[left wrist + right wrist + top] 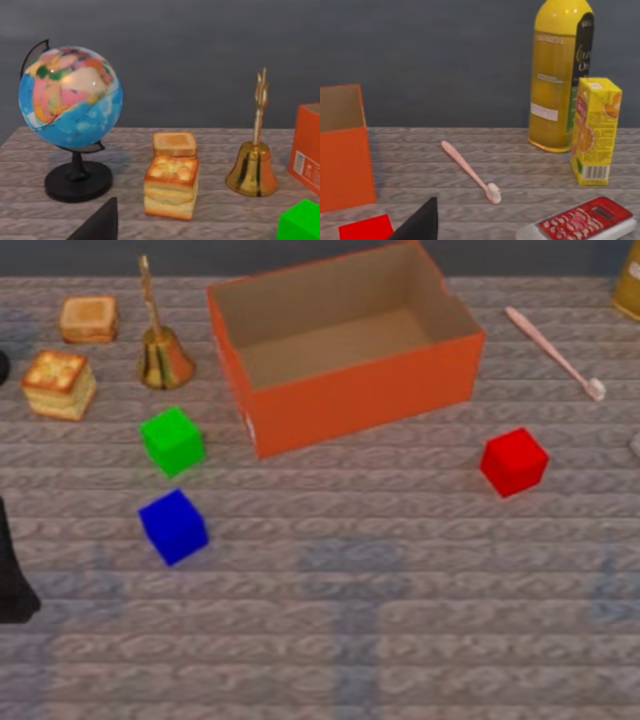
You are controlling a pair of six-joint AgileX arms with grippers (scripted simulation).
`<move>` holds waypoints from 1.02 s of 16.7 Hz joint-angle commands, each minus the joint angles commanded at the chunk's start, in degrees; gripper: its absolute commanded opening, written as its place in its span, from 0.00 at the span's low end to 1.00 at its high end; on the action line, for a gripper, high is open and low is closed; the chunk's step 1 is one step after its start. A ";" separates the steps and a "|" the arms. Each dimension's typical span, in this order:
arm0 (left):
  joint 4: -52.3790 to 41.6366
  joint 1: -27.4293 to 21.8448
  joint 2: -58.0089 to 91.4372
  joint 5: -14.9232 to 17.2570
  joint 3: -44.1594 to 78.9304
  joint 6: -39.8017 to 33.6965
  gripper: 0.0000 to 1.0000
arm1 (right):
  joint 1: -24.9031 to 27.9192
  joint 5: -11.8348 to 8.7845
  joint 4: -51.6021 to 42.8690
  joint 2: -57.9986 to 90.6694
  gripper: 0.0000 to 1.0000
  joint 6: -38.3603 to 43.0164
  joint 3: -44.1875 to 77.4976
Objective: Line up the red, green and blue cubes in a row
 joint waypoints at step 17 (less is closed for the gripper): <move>0.00 0.00 0.00 0.00 0.00 0.00 1.00 | 8.67 0.24 -38.64 67.56 1.00 -4.16 59.43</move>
